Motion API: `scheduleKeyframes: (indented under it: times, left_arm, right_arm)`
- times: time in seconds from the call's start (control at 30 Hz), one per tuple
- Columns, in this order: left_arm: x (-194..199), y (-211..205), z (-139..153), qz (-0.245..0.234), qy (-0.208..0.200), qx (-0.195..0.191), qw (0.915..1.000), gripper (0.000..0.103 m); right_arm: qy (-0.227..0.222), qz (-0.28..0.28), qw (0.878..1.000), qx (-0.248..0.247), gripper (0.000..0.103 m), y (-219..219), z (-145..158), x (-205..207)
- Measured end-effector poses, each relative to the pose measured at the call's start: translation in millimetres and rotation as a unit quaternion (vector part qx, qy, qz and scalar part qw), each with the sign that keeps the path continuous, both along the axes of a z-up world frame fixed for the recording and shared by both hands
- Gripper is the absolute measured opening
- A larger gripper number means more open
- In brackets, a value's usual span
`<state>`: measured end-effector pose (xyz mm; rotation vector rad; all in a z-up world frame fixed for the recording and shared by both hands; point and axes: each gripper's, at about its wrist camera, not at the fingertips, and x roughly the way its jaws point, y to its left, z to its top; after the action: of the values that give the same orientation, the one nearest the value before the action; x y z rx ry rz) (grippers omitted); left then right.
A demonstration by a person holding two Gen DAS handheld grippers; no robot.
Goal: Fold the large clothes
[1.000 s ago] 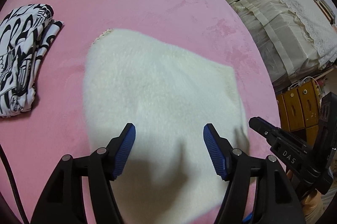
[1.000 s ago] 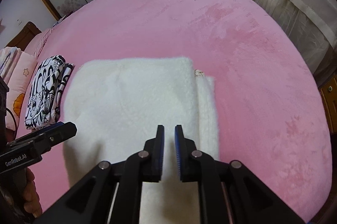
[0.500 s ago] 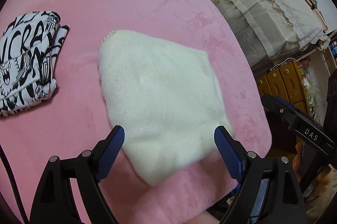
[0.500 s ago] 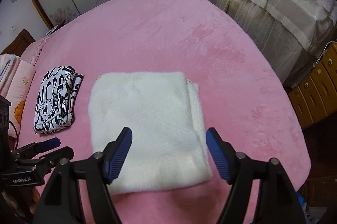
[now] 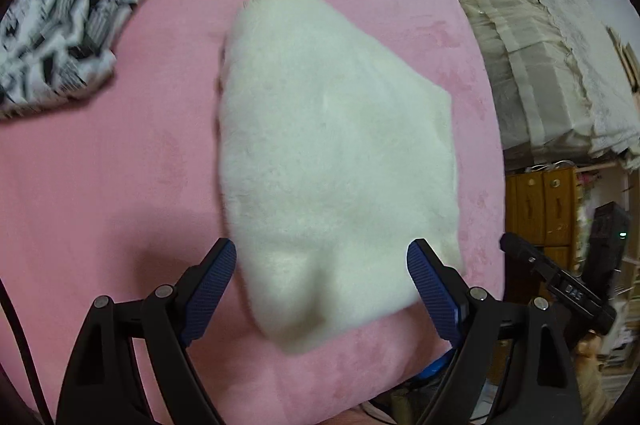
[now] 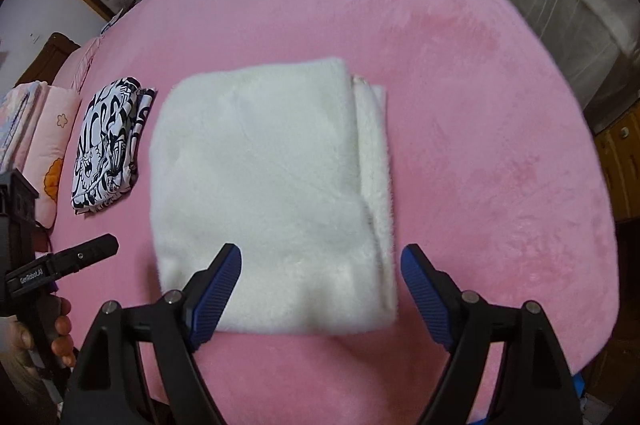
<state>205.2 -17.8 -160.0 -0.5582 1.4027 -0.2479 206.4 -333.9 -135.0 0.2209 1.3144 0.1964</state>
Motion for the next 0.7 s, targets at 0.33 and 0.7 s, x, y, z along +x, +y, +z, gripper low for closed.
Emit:
scheduleKeyframes:
  times: [0.33,0.7]
  left_arm:
    - [15.7,-8.1,-74.6,0.018,0.023,0.011,0.9995,0.092]
    - [28.1,-7.5,-118.5,0.029,0.024,-0.038,0.9986,0.103]
  right_arm:
    - [0.050,0.050,0.995,0.063,0.082,-22.2,-90.9,57.5]
    - [0.085,0.080,0.970,0.212,0.089,-19.0,-150.3,88.5]
